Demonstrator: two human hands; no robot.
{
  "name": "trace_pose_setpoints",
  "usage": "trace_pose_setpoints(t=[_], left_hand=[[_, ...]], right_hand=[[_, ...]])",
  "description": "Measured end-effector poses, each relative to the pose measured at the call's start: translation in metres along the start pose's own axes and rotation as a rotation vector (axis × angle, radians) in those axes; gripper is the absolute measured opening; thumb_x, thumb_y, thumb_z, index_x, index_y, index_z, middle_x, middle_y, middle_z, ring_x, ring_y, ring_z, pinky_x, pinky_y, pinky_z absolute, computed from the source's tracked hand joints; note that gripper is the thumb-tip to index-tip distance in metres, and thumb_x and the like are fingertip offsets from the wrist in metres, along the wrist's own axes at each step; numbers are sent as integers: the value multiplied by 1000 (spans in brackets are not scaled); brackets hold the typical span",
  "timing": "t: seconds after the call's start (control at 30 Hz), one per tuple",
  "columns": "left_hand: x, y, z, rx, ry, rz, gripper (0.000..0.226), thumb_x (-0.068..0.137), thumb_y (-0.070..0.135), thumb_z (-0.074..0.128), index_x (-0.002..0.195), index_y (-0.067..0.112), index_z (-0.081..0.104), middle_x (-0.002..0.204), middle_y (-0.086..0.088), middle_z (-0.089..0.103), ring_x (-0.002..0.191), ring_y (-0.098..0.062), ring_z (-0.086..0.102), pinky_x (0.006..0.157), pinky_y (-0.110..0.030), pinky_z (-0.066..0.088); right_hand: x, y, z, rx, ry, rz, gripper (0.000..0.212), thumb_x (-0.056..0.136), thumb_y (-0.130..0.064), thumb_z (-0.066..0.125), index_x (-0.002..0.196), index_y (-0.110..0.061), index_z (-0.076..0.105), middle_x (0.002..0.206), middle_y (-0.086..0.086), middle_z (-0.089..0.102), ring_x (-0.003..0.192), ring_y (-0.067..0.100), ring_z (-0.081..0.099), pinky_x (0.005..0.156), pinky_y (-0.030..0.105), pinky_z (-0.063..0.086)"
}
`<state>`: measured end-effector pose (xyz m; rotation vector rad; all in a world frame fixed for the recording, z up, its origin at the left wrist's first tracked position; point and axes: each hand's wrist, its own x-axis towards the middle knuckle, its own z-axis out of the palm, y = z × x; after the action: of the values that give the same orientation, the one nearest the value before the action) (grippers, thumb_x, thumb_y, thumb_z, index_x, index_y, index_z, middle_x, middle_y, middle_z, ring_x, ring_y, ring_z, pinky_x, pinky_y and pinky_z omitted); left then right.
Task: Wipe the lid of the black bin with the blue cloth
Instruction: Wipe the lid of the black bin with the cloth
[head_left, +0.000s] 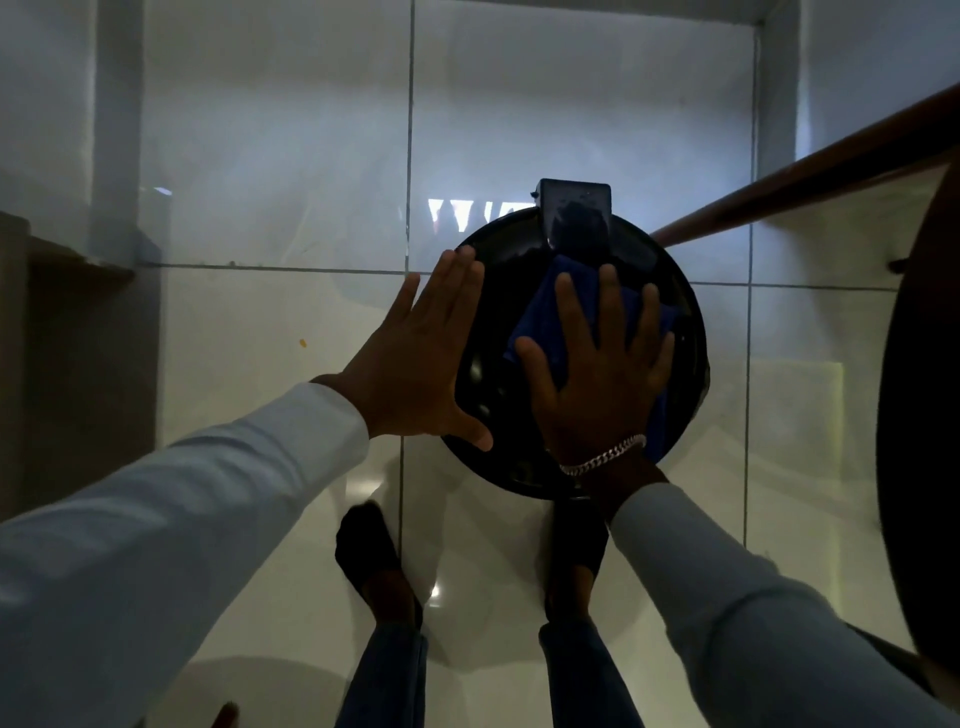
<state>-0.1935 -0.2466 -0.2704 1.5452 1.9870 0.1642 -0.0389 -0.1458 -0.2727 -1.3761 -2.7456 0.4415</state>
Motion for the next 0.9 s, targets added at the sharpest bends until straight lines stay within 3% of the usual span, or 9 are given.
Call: trace_pose_setpoints(t=[0.13,0.27,0.37,0.5,0.67,0.77,0.9], left_hand=[[11,9,-3,15,27,77,150,42,84,62,147,12,-17,160,-12,-17,145,-21,-23,120,-41,-5],[12,9,-4,-30,23,54,150,40,84,63,148,15,-16,161,-8,-17,144,-15,-24,119,-39,-1],[11,10,-6,-60,0,37,150,40,82,65,147,19,-19,158,0,-24,140,-8,-32,116,-30,-8],[12,10,-5,-66,-8,29,151,39,82,66,147,21,-19,158,2,-24,141,-8,-31,115,-30,-8],[11,10,-6,-60,1,31,151,39,82,67,147,20,-18,159,1,-22,142,-10,-28,117,-33,-3],[11,10,-5,-69,15,42,149,39,83,64,148,20,-17,160,-1,-20,142,-10,-27,117,-37,-1],[11,9,-2,-68,32,55,148,40,82,64,149,18,-14,160,-3,-17,144,-12,-24,118,-38,1]], right_hand=[[5,11,-3,-28,-28,-59,67,87,-62,41,146,-34,23,160,5,20,147,37,7,113,65,9],[15,27,-16,18,-63,-125,57,91,-47,46,144,-30,31,157,5,27,146,37,13,114,65,16],[18,39,-25,103,22,31,52,93,-37,50,141,-22,39,154,11,34,143,40,22,113,61,27],[7,37,-26,257,134,268,53,92,-32,54,141,-17,39,151,14,37,140,40,28,114,56,28],[0,39,-26,306,133,334,56,92,-35,55,142,-18,37,150,15,39,138,35,34,113,52,32],[15,53,-30,346,77,328,54,94,-35,52,143,-17,35,148,12,43,136,29,38,115,52,28],[16,62,-34,386,62,393,54,95,-40,48,143,-20,33,147,7,45,138,24,37,120,56,7]])
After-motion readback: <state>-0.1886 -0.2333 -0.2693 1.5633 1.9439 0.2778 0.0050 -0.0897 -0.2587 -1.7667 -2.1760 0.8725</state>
